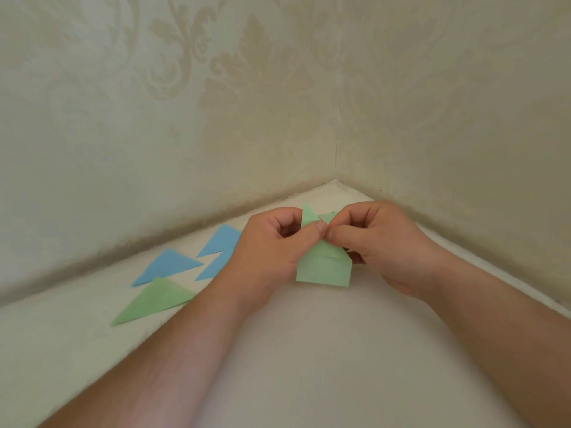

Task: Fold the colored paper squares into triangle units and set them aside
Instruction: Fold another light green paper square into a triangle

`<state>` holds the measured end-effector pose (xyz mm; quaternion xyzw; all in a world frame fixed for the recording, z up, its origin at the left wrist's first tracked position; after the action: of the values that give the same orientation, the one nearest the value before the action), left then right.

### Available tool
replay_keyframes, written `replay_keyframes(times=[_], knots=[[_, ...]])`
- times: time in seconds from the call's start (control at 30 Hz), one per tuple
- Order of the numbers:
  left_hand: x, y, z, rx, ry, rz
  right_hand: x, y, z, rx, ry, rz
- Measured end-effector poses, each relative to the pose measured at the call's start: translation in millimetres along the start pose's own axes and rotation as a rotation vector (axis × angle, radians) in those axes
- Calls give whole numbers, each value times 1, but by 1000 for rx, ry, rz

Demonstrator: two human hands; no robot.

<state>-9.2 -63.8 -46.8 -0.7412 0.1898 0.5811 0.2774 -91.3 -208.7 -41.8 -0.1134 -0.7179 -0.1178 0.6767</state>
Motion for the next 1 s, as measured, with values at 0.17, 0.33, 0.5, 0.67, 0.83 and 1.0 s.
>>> replay_keyframes(times=[0.17, 0.33, 0.5, 0.67, 0.83, 1.0], knots=[[0, -3, -1, -26, -18, 62, 1, 0, 0, -10, -8, 6], [3, 0, 0, 18, -54, 46, 1, -2, 0, -21, -24, 17], [1, -3, 0, -26, -66, 60, 0, 1, 1, -8, 28, 2], [0, -2, 1, -32, -82, 59, 0, 0, -1, -3, 22, 30], [0, -6, 0, -55, -96, 85, -1, 0, 0, 51, 49, 54], [0, -5, 0, -50, -98, 88, -2, -2, -1, 78, 40, 79]])
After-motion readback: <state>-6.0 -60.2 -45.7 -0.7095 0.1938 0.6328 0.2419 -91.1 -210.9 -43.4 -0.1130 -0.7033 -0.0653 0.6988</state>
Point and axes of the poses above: each hand's wrist, its own z-axis away from the middle knuckle, its own y-axis out of the palm, x = y × z, the point moved 3 cm from there along -z, towards the middle knuckle, and after that the axes turned 6 degrees about -z, right-handed, at the moved point
